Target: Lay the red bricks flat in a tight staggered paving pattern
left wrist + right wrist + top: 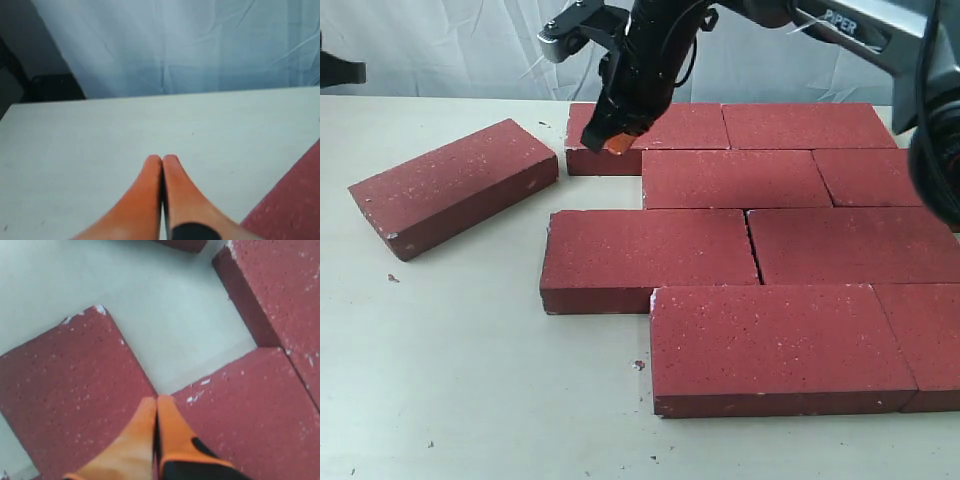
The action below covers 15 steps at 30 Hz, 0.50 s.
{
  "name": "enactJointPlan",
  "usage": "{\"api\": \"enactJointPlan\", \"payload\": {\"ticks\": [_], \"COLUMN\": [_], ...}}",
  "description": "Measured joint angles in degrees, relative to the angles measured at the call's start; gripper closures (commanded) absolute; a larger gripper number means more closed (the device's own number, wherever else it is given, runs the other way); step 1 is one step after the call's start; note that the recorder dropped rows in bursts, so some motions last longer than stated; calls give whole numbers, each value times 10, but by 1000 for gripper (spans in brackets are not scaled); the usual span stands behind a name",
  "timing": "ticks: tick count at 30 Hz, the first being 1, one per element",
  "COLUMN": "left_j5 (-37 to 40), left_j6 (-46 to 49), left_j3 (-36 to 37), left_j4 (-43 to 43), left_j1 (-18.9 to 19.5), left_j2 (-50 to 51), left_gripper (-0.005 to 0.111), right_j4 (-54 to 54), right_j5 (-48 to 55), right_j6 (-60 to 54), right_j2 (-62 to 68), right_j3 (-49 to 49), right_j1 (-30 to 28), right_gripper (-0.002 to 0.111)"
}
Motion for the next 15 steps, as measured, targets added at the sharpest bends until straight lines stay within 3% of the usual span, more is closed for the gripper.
{"api": "enactJointPlan", "payload": {"ticks": [5,11,15], "left_j5": [92,240,335], "left_j6": [-15,-23,-84], "left_j3": [-126,-279,-371], "left_j4": [31,72,126], "left_j1": [-32,-42,-44], "left_j2": [108,213,267], "left_gripper": [107,107,107], "right_j4": [8,35,40], "right_j5": [-7,-185,-253], "right_j6": [3,-5,-38], "right_j2": [-76,-207,-247], "right_j3": [132,340,427], "right_j1": [-12,-16,-16], "right_gripper": [109,109,109]}}
